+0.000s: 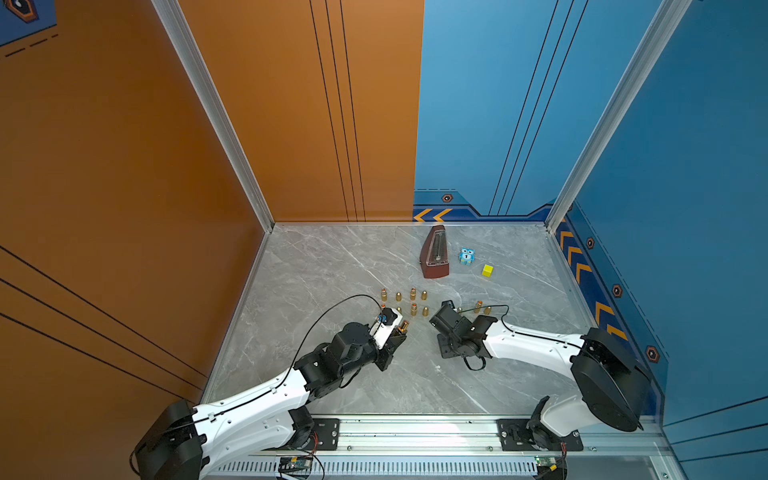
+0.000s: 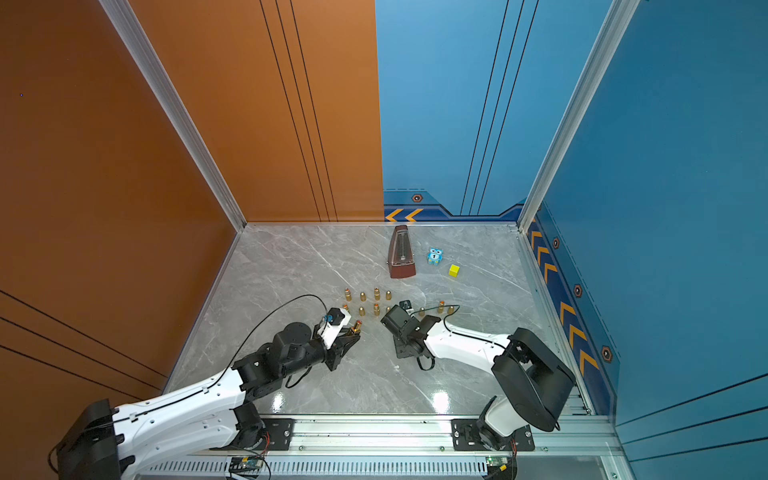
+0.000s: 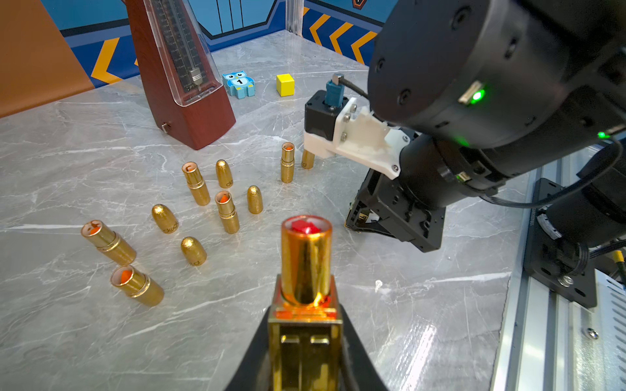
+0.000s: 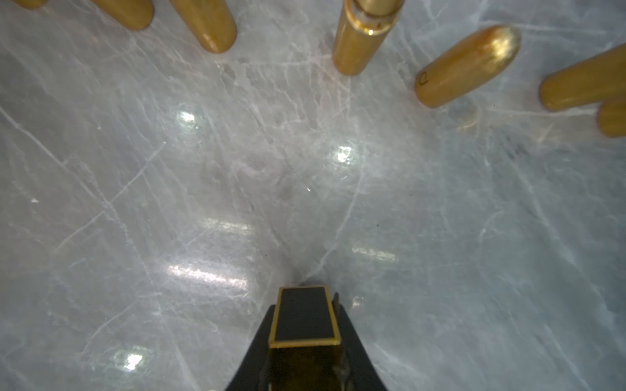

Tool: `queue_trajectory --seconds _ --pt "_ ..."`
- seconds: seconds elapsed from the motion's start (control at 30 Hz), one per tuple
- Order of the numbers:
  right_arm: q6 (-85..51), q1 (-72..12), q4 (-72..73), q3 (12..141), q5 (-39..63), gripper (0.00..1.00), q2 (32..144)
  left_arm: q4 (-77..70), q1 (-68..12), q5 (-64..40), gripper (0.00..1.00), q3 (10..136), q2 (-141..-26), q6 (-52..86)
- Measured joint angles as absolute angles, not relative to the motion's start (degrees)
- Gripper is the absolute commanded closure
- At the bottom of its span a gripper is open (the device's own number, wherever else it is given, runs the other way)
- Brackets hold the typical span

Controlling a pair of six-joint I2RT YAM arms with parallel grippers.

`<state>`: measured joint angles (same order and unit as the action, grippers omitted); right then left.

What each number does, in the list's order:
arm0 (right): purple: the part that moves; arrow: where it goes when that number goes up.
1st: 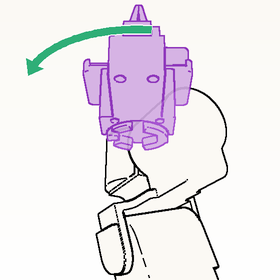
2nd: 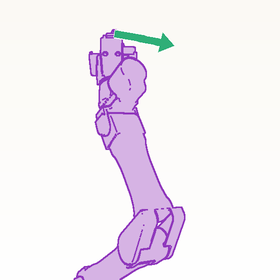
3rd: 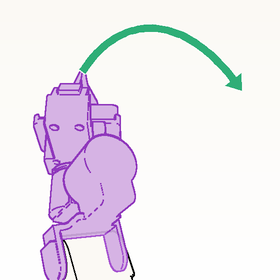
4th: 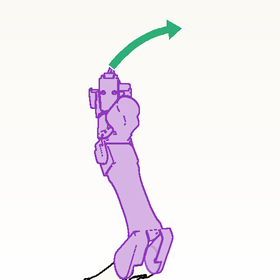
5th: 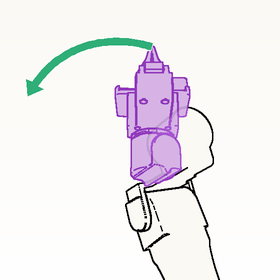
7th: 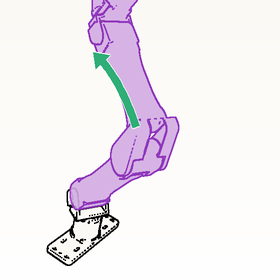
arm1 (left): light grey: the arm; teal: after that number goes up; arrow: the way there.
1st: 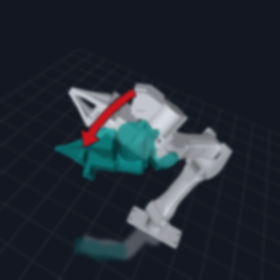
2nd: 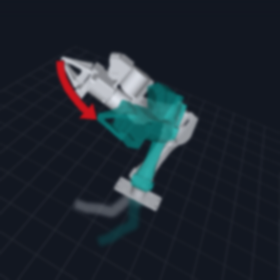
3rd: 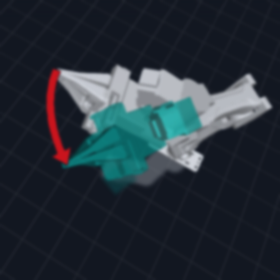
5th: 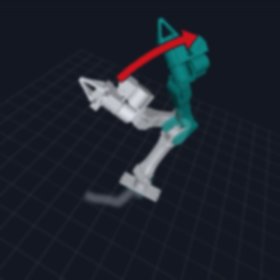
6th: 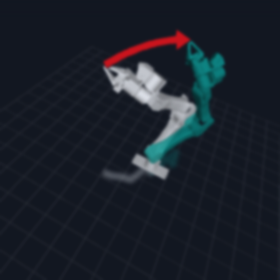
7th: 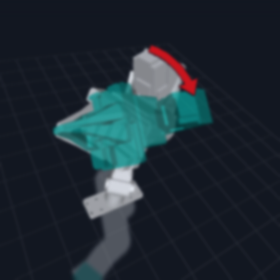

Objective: Open the lipstick cap
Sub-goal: Place the cover at the center of the board.

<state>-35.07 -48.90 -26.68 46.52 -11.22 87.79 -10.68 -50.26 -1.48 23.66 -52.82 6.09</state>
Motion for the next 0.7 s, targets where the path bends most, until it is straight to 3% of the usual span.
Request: queue_trajectory --seconds 0.13,0.7 --pt "-35.8 -49.2 -24.9 45.9 -11.6 0.74 88.8 -10.7 -50.3 -1.4 1.0 23.7 -52.8 6.1" --pt "-38.0 -49.3 -26.8 45.6 -10.8 0.42 84.4 -10.7 -49.9 -1.5 1.0 23.7 -52.9 6.1"
